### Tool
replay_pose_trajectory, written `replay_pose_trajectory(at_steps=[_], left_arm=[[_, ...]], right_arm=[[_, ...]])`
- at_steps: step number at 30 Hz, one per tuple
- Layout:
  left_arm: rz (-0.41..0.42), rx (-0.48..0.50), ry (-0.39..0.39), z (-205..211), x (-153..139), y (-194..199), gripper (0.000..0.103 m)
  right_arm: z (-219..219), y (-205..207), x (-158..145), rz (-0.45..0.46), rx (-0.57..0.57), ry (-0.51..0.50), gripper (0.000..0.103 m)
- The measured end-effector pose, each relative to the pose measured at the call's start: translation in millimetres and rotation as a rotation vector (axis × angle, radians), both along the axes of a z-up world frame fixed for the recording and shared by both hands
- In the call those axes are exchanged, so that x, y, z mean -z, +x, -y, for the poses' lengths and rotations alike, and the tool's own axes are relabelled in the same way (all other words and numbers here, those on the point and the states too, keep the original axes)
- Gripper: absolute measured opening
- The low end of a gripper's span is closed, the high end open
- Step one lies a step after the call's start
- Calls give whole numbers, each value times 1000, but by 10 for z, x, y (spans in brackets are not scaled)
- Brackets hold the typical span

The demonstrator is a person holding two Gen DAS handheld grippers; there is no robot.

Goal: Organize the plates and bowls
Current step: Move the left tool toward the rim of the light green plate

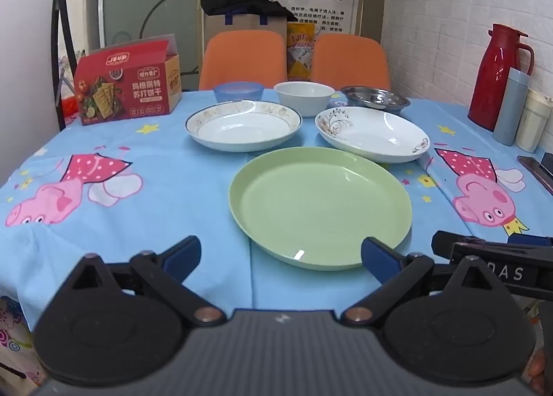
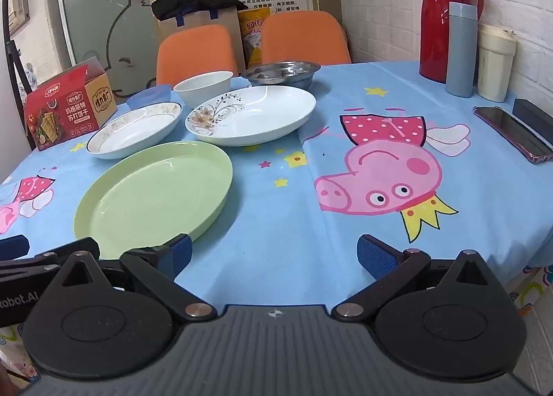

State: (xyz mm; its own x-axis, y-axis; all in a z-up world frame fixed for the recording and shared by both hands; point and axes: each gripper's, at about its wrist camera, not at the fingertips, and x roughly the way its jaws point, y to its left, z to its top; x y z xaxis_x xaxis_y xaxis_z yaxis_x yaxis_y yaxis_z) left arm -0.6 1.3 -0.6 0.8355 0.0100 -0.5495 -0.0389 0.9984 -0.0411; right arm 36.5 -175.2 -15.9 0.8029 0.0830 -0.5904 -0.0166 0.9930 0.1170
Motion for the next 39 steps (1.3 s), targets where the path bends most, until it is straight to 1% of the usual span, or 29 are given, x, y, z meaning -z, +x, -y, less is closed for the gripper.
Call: replay_pose_trajectory(at_steps=[1,2,3,4,7,10,17,21,27,39], left_arm=[[-20,2,7,4,-8,50,98],[-7,3,24,47,-2,26,98],[-10,7,22,54,5,27,98],[-22,12,3,15,30,55,98],[-26,23,0,-4,63,75,98],[-26,26,17,47,49,76,98],[-26,16,11,-1,60,71,98],[-13,20,11,-9,50,52,98],[-14,14,-8,-46,45,55,98],[21,40,-5,-25,-1,5,98]], right_arm=[[0,-3,6,0,1,0,103],[4,-6,16,0,0,2,103],[8,-7,28,-1,2,6,103],[6,9,25,-4,6,5,103],[47,27,15,-2,21,1,103],[70,65,18,1,24,-3,103],[2,67,69,-7,9,-15,103],[4,58,50,2,12,-10,103],[-8,44,44,4,12,-16,103],[-13,18,19,18,11,-25,103]])
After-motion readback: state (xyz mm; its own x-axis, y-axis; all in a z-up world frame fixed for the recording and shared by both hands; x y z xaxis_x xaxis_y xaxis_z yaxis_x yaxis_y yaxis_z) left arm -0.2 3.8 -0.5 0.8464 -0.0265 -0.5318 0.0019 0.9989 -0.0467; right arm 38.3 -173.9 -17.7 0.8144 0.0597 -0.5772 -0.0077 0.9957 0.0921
